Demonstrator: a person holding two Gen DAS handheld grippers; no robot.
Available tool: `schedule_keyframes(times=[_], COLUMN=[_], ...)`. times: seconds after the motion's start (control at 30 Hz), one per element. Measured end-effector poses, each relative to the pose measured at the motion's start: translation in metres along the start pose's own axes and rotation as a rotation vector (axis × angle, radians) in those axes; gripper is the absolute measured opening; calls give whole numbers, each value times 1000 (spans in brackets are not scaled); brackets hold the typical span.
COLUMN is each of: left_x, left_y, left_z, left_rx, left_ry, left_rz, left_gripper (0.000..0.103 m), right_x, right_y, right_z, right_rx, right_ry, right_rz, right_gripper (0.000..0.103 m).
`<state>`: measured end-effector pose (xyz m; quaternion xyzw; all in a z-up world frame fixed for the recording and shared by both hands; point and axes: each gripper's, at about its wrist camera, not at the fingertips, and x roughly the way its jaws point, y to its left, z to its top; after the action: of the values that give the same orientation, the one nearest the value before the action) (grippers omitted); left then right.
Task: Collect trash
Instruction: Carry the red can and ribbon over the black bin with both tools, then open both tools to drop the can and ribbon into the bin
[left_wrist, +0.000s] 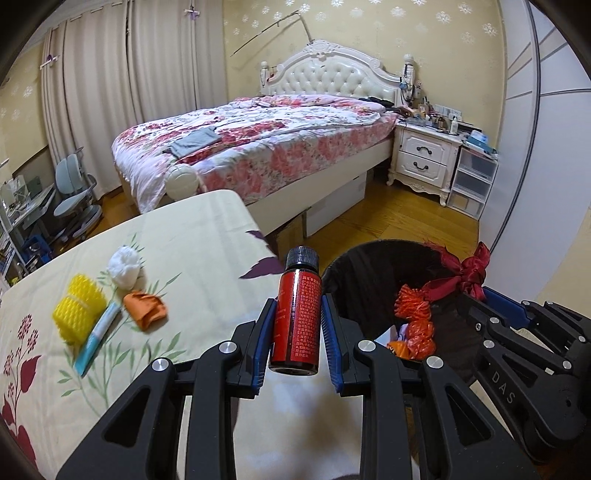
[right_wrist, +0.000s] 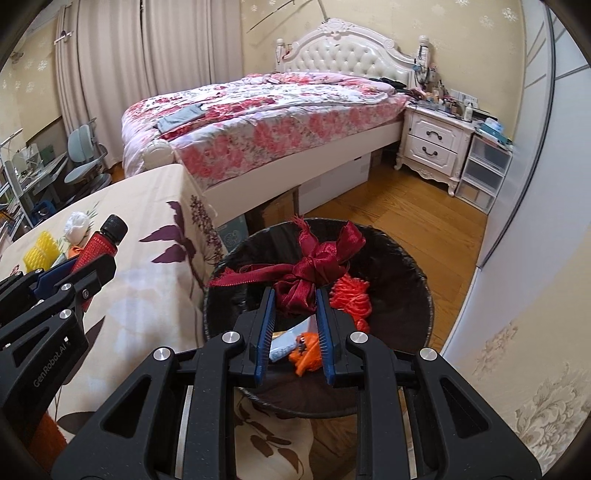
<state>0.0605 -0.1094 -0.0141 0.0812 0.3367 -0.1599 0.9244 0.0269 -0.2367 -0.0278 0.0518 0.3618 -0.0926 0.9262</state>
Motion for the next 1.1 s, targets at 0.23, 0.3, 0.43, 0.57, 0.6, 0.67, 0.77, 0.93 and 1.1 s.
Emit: schedule_keyframes(times=[0.23,0.3,0.43,0.57,0.6,0.67,0.77,0.93,1.1], left_x=[27,31,37,43,44,47,50,54,52], left_y=[-17,-22,-31,-38,-39,-41,-43,-44,-39], left_z=[7,8,12,13,12,11,11,13,13], left_rx=[26,36,50,68,70,75,80,82,77], left_ry=[28,30,33,38,40,44,53,61,37], left_rz=[-8,-5,-9,-7,-7,-6,-7,-5,17], left_gripper=[27,27,27,27,27,28,28,28,57], right_x=[14,18,24,30,31,34,37,40,38], right_y=[-14,-17,-21,-25,-26,-26,-29,-32,-34], right_z=[4,4,4,5,4,4,3,2,0], right_rx=[20,21,27,37,37,36,41,51,60], right_ry=[15,21,34,42,44,48,57,67,62], right_rz=[-20,-26,-32,-40,-43,-52,-58,-64,-82], right_gripper=[22,22,22,22,22,22,22,24,42])
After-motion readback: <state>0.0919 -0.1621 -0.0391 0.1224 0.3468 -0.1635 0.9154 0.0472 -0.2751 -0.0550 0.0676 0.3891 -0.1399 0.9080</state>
